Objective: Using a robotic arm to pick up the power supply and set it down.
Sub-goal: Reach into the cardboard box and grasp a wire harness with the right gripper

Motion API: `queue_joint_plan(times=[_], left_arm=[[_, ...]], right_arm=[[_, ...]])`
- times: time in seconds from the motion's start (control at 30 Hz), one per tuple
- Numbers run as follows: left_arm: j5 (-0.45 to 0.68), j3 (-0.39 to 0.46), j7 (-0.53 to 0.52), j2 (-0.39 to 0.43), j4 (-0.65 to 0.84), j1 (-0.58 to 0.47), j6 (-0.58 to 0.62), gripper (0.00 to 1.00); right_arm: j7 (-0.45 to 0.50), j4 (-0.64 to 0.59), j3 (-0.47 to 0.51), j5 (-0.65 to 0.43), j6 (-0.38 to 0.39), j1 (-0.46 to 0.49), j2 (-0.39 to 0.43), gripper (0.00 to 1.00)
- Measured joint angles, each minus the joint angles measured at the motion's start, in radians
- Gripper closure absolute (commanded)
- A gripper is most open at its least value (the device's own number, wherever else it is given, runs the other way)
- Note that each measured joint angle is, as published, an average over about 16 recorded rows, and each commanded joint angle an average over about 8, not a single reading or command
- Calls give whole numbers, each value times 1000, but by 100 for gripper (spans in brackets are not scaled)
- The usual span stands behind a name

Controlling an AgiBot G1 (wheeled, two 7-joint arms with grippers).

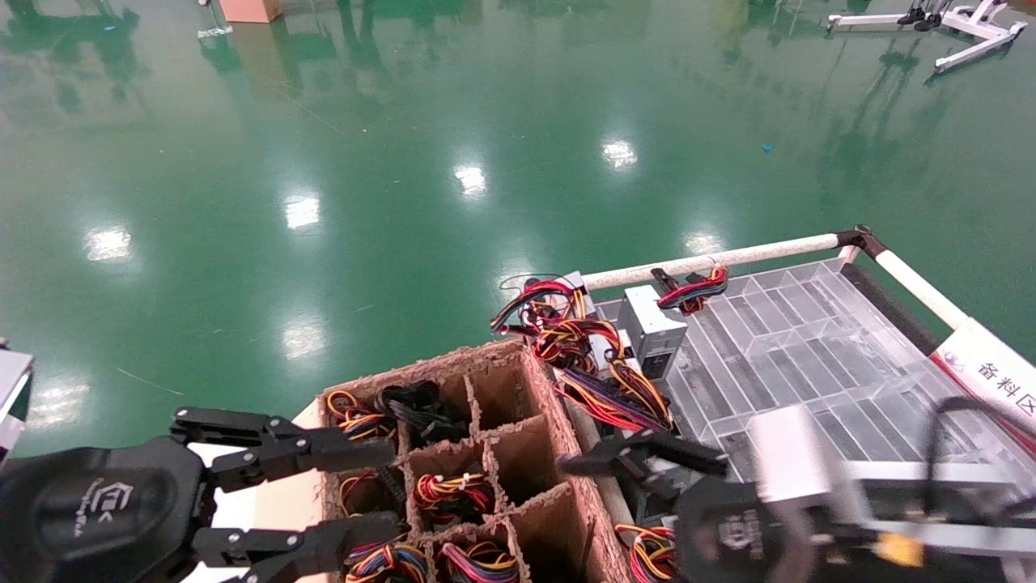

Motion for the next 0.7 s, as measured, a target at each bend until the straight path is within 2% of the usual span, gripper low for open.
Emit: queue_joint_plan(times=[0.07, 0.13, 0.2, 0.33, 0.4, 0.47, 0.7], left_arm=[[0, 0, 0, 0, 0, 0, 0, 100], [0, 0, 0, 0, 0, 0, 0, 100], [0, 0, 0, 0, 0, 0, 0, 100], [0, 0, 0, 0, 0, 0, 0, 100], [0, 0, 0, 0, 0, 0, 0, 100], [0, 0, 0, 0, 0, 0, 0, 100], [0, 0, 0, 0, 0, 0, 0, 100]], right_arm=[[-14, -39, -25, -38, -8, 24, -30, 0], [-29, -80, -51, -79, -17, 51, -61, 10], [-45, -121, -77, -120, -27, 79, -93, 28], [-82, -205, -126, -198, -44, 140, -154, 78], [-101, -245, -148, -235, -50, 170, -182, 94], [-119, -282, -170, -269, -56, 199, -209, 100], [-179, -390, -232, -352, -70, 281, -290, 100]])
